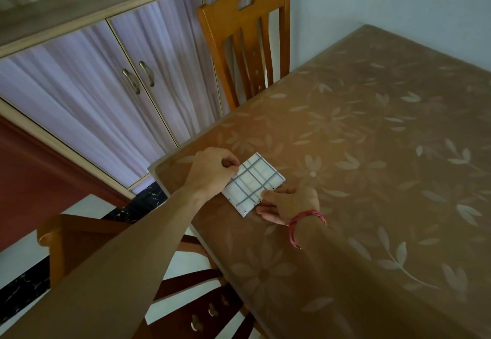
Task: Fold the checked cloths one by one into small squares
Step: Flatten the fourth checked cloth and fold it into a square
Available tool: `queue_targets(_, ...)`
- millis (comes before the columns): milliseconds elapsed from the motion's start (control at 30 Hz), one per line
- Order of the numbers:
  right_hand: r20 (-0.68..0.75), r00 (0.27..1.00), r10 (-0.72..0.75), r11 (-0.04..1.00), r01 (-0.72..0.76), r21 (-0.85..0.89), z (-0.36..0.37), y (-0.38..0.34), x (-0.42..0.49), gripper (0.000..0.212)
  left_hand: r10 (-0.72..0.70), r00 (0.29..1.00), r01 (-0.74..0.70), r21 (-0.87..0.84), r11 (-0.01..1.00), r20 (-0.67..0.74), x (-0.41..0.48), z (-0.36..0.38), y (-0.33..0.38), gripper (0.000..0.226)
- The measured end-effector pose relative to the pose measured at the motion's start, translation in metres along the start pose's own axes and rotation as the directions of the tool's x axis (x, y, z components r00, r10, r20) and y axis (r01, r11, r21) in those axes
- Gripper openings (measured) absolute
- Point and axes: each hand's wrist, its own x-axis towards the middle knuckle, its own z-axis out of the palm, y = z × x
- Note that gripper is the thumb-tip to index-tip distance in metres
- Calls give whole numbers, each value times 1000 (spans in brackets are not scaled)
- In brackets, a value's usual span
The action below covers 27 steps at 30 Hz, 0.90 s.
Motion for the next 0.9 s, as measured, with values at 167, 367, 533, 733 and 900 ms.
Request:
queue_targets(167, -49, 996, -75, 993, 70, -97, 1, 2, -2, 14, 40, 999, -40, 18, 999, -12, -1, 1, -6, 12)
queue_targets(367, -149, 849, -507, 755, 355, -551, -2, 9, -13, 18, 306, 952, -306, 207, 929, 31, -9, 2, -13, 27)
queue_targets(533, 263, 499, -826, 136, 629, -765, 13, 24, -5, 36, 465, 845, -531, 313, 788, 264, -13, 14, -23, 50)
queue_targets(733, 484, 657, -579, -176, 478, -860, 13, 33, 18, 80, 467, 788, -607, 375, 701, 402, -2, 24, -35, 67)
queue_targets(900, 472, 678, -564, -211, 435, -876, 14, 36, 21, 85, 544, 718, -695, 414, 587, 434, 4, 21, -46, 66)
